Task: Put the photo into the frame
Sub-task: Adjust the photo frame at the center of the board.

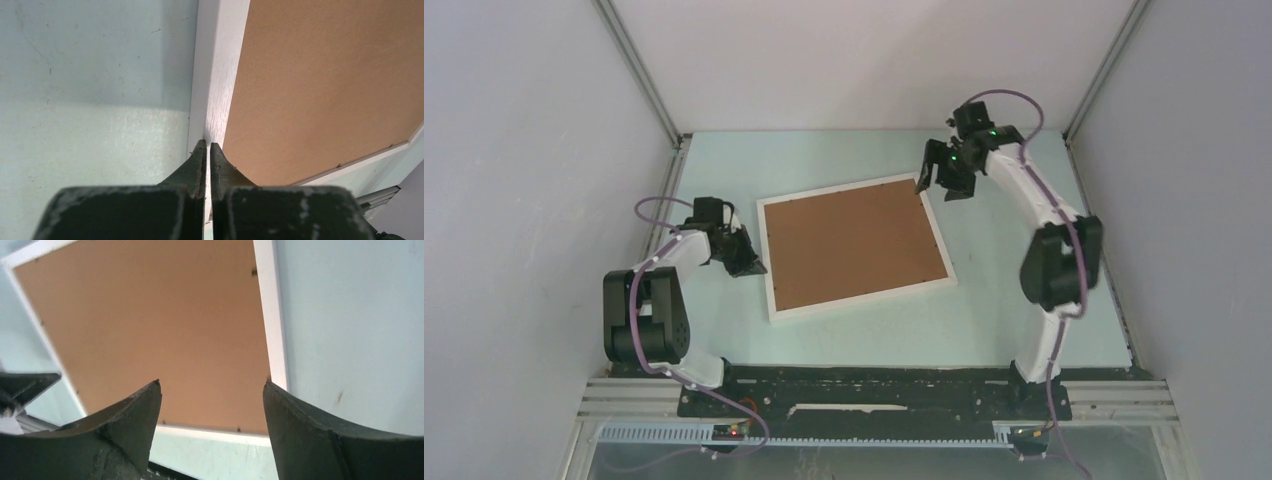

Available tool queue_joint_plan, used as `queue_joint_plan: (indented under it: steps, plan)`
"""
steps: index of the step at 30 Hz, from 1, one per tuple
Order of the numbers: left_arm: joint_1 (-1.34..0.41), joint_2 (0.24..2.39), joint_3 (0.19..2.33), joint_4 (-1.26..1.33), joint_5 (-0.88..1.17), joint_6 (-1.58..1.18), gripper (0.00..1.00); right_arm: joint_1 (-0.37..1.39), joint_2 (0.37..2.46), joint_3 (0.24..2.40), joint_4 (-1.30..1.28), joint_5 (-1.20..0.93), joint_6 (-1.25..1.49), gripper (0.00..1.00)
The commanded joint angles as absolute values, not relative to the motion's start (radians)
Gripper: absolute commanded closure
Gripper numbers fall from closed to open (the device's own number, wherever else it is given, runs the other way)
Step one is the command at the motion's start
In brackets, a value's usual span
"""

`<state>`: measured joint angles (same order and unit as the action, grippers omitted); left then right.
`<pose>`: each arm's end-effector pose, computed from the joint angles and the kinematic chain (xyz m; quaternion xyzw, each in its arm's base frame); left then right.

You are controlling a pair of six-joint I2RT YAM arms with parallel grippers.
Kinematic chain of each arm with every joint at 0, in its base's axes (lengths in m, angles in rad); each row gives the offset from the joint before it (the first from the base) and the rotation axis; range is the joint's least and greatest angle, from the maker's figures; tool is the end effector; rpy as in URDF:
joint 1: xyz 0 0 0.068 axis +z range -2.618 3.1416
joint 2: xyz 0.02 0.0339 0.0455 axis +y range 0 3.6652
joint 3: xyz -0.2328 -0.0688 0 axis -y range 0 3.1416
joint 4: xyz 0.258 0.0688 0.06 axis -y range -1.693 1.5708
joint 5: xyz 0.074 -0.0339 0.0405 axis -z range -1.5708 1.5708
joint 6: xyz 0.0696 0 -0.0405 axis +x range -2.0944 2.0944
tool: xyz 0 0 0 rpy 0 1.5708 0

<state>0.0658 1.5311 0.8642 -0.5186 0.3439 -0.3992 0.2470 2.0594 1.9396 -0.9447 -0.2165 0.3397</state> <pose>0.3039 -0.0035 0.1044 -0.1909 0.9486 -0.1969 0.1582 0.4438 0.1273 0.2236 0.0176 0.9627 0.1721 0.2081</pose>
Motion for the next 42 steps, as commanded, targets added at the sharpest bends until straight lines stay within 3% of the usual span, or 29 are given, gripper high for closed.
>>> queue_joint_plan:
  steps: [1, 5, 10, 19, 21, 24, 28, 32, 38, 42]
  plan:
    - [0.05, 1.487, 0.858, -0.488, 0.414, -0.398, 1.0, 0.211, 1.759, 1.563, -0.771, -0.244, 0.359, 0.18]
    - [0.05, 1.498, 0.856, -0.48, 0.429, -0.407, 1.0, 0.166, 1.548, 1.246, -0.69, -0.321, 0.403, 0.18]
    - [0.049, 1.505, 0.853, -0.471, 0.439, -0.417, 1.0, 0.14, 1.364, 1.01, -0.664, -0.357, 0.414, 0.17]
    - [0.048, 1.496, 0.842, -0.475, 0.412, -0.425, 0.97, 0.134, 1.381, 0.852, -0.516, -0.554, 0.506, 0.19]
    - [0.048, 1.464, 0.836, -0.469, 0.407, -0.428, 0.87, 0.149, 1.404, 0.83, -0.48, -0.565, 0.529, 0.19]
    - [0.048, 1.405, 0.826, -0.463, 0.396, -0.437, 0.61, 0.163, 1.431, 0.813, -0.449, -0.565, 0.562, 0.2]
    - [0.051, 1.334, 0.813, -0.465, 0.361, -0.477, 0.48, 0.159, 1.456, 0.792, -0.409, -0.545, 0.6, 0.21]
    - [0.052, 1.264, 0.76, -0.426, 0.286, -0.531, 0.28, 0.143, 1.498, 0.77, -0.342, -0.558, 0.626, 0.21]
    - [0.031, 1.341, 0.648, -0.328, 0.33, -0.59, 0.19, 0.12, 1.604, 0.782, -0.219, -0.602, 0.664, 0.21]
    - [-0.088, 1.316, 0.632, -0.285, 0.336, -0.637, 0.21, 0.12, 1.667, 0.876, -0.254, -0.586, 0.628, 0.21]
